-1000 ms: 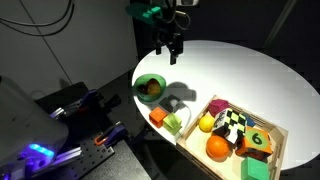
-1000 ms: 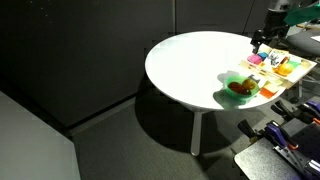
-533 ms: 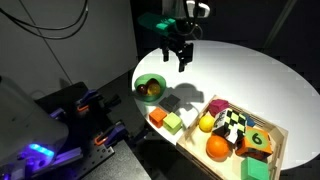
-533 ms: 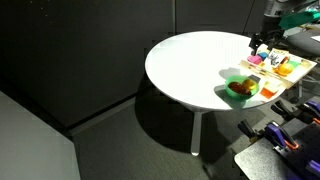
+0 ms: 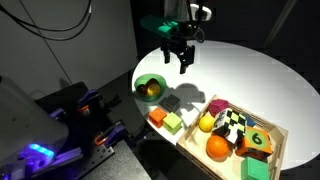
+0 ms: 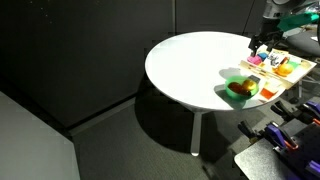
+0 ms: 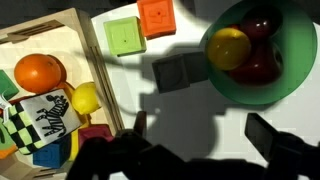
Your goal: Pick up the gray block and put it in the tray
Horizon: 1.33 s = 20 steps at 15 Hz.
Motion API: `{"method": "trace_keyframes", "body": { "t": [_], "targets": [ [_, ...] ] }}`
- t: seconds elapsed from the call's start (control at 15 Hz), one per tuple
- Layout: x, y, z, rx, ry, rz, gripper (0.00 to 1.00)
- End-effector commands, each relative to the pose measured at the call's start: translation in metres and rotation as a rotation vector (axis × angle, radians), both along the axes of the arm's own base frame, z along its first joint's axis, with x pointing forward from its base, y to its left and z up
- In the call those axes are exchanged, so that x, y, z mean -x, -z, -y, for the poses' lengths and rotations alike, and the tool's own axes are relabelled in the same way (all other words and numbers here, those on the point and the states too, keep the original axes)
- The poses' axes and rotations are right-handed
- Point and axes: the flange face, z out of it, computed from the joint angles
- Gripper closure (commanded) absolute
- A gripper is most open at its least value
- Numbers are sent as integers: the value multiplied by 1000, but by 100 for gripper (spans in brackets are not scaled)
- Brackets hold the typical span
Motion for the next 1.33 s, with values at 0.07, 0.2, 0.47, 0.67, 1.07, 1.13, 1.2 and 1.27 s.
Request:
{"method": "trace_keyframes", "body": {
  "t": [0.07,0.2,0.47,0.67,1.07,1.13,1.2,1.27],
  "targets": [
    [-2,0,1,4,1,1,0],
    [-8,4,5,2,5,12,0],
    [-22,18,12,-1,16,1,0],
    [-33,35,17,5,21,-24,0],
    [-54,75,31,20,27,-77,0],
    [-56,81,34,19,25,-85,0],
    [-58,86,36,18,25,-91,0],
    [-60,92,38,18,25,-95,0]
  ]
}}
